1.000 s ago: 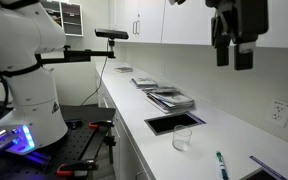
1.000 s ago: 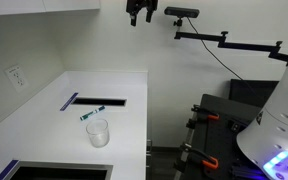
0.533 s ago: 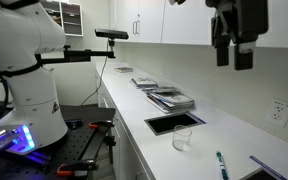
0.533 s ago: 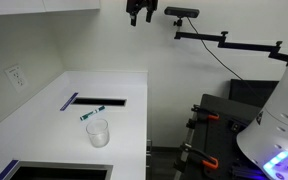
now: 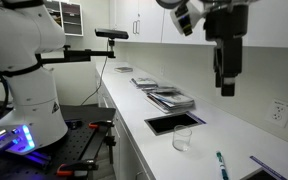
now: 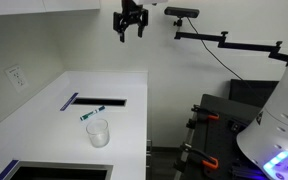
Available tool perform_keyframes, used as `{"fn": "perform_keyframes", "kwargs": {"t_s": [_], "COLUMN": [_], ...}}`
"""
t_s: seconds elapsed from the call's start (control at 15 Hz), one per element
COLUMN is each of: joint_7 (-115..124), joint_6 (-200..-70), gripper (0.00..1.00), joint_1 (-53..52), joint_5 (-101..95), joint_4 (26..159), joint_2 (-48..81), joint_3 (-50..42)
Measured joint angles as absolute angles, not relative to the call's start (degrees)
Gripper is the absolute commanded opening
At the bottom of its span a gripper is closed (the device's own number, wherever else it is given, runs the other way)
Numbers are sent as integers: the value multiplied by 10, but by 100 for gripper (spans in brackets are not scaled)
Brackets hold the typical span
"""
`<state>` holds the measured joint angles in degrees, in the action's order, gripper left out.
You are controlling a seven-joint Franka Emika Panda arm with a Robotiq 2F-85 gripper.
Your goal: Pick the marker and put it in the cup
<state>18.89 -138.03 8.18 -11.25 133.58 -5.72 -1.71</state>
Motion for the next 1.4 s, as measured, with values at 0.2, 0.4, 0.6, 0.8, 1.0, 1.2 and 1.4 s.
{"fn": "perform_keyframes", "kwargs": {"t_s": [0.2,0.4,0.6,0.8,1.0,1.2,1.4], "joint_7": [333,451,523,588,640,680,715], "joint_6": [-1388,-1387,-1387,-1390,-1393,-1401,-1414], "gripper": [100,100,100,100,100,100,100], "joint_1": [59,27,-2,-25,-37,-38,-44], "joint_5": [-132,-126,-79,-33,19,77,104], "joint_4": [1311,1263,1206,1150,1097,1042,997], "joint_2": [27,111,188,253,313,370,426], "joint_3": [1,-2,-13,-29,-41,-42,-43]}}
